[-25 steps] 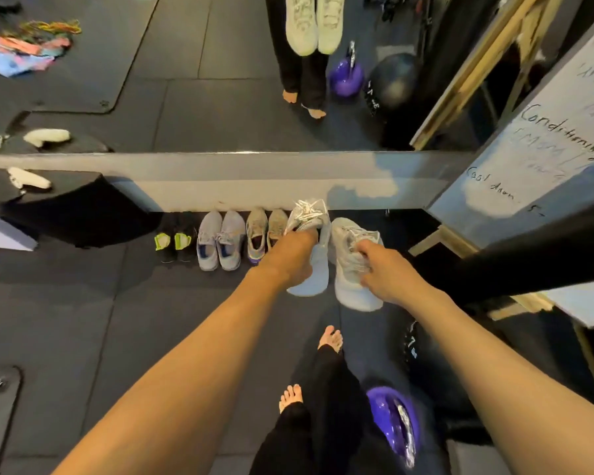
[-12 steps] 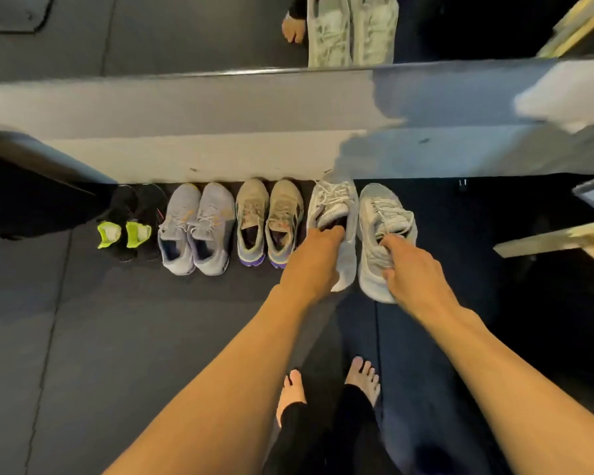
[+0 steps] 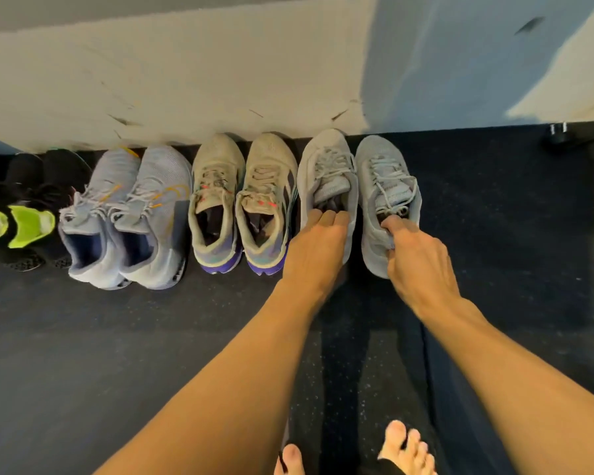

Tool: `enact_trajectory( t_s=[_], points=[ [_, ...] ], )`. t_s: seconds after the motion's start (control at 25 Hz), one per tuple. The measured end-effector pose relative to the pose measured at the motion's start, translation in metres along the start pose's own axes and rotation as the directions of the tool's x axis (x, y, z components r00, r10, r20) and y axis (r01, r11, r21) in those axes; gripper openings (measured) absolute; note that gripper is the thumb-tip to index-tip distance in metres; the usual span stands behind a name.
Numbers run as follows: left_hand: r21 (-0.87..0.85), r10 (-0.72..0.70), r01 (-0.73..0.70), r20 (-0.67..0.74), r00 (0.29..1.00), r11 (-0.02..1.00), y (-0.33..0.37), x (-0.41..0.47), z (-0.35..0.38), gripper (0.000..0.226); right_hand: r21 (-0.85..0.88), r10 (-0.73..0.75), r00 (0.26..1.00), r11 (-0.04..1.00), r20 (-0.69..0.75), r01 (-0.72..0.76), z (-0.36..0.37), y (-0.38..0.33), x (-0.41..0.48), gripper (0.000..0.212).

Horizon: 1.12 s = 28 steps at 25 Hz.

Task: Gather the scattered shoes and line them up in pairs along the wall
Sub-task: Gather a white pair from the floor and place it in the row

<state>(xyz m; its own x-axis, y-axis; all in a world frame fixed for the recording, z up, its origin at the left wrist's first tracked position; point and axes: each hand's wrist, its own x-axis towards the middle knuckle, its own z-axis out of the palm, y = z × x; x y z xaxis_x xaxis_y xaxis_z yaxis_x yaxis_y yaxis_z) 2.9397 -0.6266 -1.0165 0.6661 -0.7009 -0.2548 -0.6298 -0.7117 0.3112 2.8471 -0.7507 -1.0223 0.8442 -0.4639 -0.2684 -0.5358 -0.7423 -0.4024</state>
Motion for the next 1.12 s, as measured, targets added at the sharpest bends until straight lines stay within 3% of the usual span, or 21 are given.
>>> enact_trajectory(
  t_s=[0.16,0.36,0.48,0.64,0.88,1.0,1.12],
  points=[
    [-0.048,-0.002,0.003,0.017,1.0,0.999,-0.008,0.003,0.023,0.026,0.005,-0.1,0.994,0.995,0.034,0.1,0.026,-0.009,0.007,0.018],
    [-0.059,-0.047,0.059,0.182,0.982,0.997,-0.009,0.006,0.029,0.029,-0.16,0.037,0.989,0.987,0.147,-0.013,0.028,-0.007,0.016,0.027],
    [-0.147,-0.076,0.122,0.283,0.956,0.982,0.001,0.003,0.02,0.033,-0.157,0.148,0.972,0.98,0.185,-0.12,0.013,-0.008,0.016,0.031],
    [-0.257,-0.122,0.21,0.322,0.939,0.943,0.027,-0.015,-0.024,0.031,-0.062,0.159,0.958,0.987,0.24,-0.148,-0.037,-0.032,-0.007,0.041],
    [-0.333,-0.083,0.117,0.114,0.99,0.936,0.104,-0.047,-0.236,0.036,0.067,0.065,0.993,0.995,0.1,-0.072,-0.244,-0.128,-0.051,0.027],
    [-0.235,-0.013,0.013,0.003,1.0,0.972,0.153,-0.071,-0.39,0.035,0.019,0.035,0.999,0.999,0.021,-0.035,-0.394,-0.184,-0.094,0.029],
    [-0.189,0.119,-0.14,-0.119,0.986,0.972,0.208,-0.1,-0.544,0.031,0.001,0.028,0.988,1.0,-0.152,-0.028,-0.539,-0.23,-0.148,0.032]
  ],
)
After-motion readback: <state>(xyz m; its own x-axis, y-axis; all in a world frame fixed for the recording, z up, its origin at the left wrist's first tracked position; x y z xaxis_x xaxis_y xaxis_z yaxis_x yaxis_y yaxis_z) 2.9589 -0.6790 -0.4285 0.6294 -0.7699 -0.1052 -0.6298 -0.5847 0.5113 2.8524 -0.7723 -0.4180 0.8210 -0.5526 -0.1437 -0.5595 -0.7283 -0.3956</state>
